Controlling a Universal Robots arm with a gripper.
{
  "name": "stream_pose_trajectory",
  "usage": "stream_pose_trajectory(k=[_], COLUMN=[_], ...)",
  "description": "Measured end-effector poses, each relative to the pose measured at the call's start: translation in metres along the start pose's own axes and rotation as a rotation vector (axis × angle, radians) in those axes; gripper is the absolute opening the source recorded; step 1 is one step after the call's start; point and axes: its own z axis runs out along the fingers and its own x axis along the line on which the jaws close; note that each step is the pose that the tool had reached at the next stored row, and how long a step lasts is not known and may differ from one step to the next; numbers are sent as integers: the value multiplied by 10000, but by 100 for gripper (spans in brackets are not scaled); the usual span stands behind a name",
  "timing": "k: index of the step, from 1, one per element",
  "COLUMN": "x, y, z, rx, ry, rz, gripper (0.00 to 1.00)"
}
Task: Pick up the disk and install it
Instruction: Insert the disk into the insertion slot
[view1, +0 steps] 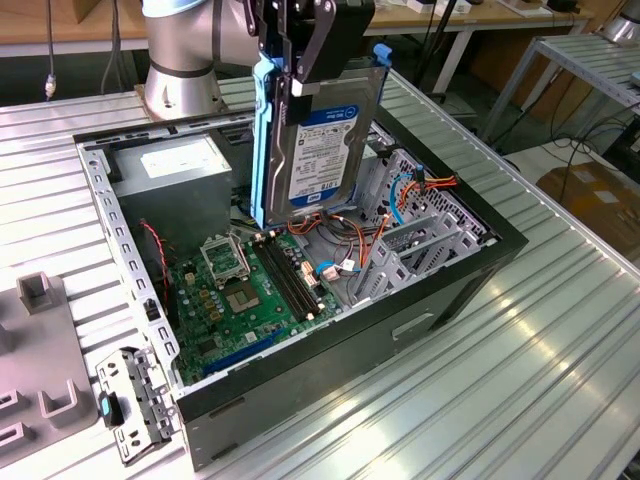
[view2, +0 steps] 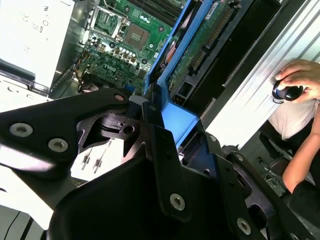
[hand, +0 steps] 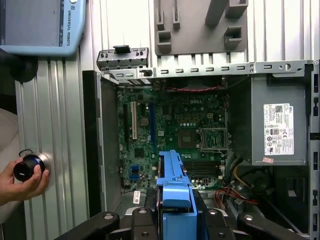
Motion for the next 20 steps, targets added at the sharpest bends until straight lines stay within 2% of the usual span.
stream_pose_trajectory(k=[20], x=[13], y=[-118], z=[13], rx=[0], ry=[4], rz=[0], gripper=[37])
